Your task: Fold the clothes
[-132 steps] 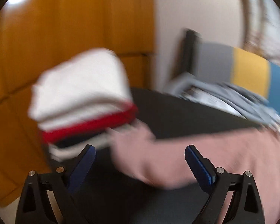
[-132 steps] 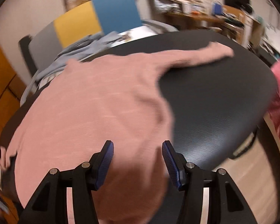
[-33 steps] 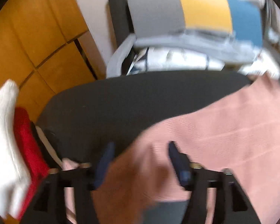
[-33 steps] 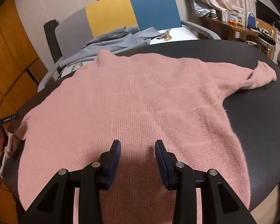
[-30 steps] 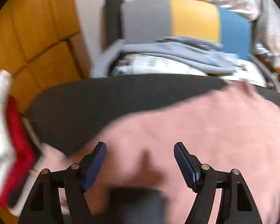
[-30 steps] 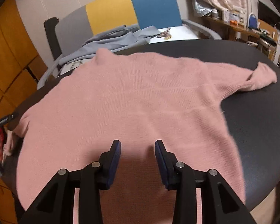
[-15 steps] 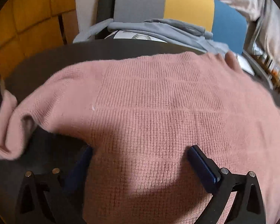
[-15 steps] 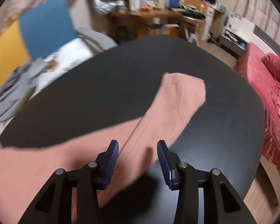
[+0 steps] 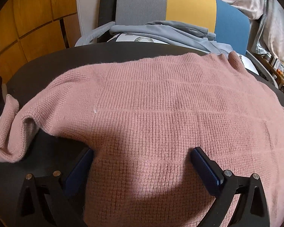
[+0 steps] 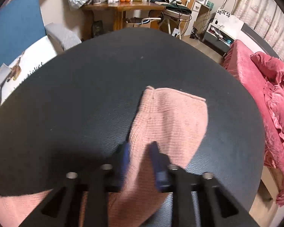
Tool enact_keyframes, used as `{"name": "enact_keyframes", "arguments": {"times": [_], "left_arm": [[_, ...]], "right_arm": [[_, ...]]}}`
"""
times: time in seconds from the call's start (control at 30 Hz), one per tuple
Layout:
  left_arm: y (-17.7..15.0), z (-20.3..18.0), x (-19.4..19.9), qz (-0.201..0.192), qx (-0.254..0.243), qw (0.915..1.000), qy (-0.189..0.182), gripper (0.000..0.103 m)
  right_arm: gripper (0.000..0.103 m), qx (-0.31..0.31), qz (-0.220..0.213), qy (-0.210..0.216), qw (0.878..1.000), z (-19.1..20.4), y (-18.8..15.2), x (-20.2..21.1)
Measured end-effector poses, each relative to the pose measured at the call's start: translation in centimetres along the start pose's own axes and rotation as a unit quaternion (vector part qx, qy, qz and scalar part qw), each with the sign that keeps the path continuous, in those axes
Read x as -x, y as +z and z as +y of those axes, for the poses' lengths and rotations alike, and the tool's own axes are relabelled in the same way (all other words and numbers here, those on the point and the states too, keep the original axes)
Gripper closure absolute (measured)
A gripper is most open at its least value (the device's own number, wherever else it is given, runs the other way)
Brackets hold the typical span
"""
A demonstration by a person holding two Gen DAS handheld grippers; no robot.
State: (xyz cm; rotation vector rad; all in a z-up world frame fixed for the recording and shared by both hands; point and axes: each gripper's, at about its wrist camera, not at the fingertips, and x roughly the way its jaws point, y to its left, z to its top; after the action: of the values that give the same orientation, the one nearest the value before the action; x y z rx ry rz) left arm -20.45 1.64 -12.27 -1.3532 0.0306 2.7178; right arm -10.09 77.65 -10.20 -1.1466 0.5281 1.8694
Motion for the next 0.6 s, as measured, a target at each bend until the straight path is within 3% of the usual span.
{"name": "enact_keyframes", "arguments": {"times": [0.17, 0.33, 0.5, 0.57, 0.6], "left_arm": [[0.1, -0.9, 0.6, -0.008, -0.024, 0.9993, 0.028, 0.000], [0.0, -1.4, 0.7, -0.015, -0.033, 0.9984, 0.042, 0.000], [0.1, -0.6, 0.3, -0.006, -0.014, 0.9996, 0.022, 0.000], [0.1, -0.1, 0.2, -0.001, -0.003, 0.9999, 0.011, 0.000], [0.1, 0.1, 0.1, 0.000, 0.001, 1.0000, 0.006, 0.000]], "right_arm": [[0.096, -0.060, -0.035, 0.075, 0.995, -4.2, -1.2, 2.3], [0.096, -0.138, -0.056, 0.141, 0.979, -9.6, -5.4, 4.8], [0.094, -0.182, -0.021, 0.162, 0.970, -14.6, -8.7, 2.8], [0.087, -0.195, -0.030, 0.172, 0.965, -16.0, -9.6, 2.8], [0.079, -0.192, -0.036, 0.148, 0.970, -16.2, -10.0, 3.4]]}}
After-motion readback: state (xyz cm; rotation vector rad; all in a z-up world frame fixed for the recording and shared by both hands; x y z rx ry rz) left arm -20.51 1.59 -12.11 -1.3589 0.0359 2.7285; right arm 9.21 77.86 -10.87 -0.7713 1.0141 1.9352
